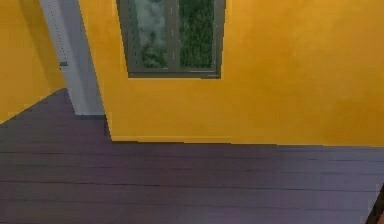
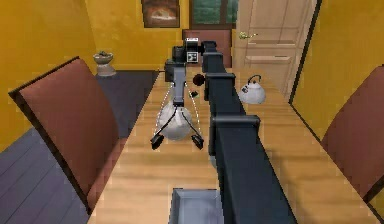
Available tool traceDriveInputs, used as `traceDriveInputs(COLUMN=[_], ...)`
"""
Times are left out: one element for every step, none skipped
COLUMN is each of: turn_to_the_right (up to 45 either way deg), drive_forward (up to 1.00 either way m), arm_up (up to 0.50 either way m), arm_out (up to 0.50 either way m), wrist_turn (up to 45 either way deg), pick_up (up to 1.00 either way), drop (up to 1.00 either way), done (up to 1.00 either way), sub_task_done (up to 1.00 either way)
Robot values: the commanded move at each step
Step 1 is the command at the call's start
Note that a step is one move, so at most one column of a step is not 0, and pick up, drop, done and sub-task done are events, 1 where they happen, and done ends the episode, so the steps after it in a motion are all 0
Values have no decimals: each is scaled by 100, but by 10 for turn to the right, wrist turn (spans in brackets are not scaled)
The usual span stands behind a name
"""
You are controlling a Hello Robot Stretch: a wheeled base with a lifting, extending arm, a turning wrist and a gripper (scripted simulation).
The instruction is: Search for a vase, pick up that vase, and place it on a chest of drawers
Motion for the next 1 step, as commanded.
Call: traceDriveInputs(turn_to_the_right=[0], drive_forward=[0], arm_up=[0], arm_out=[0], wrist_turn=[450], pick_up=[0], drop=[0], done=[0], sub_task_done=[0])
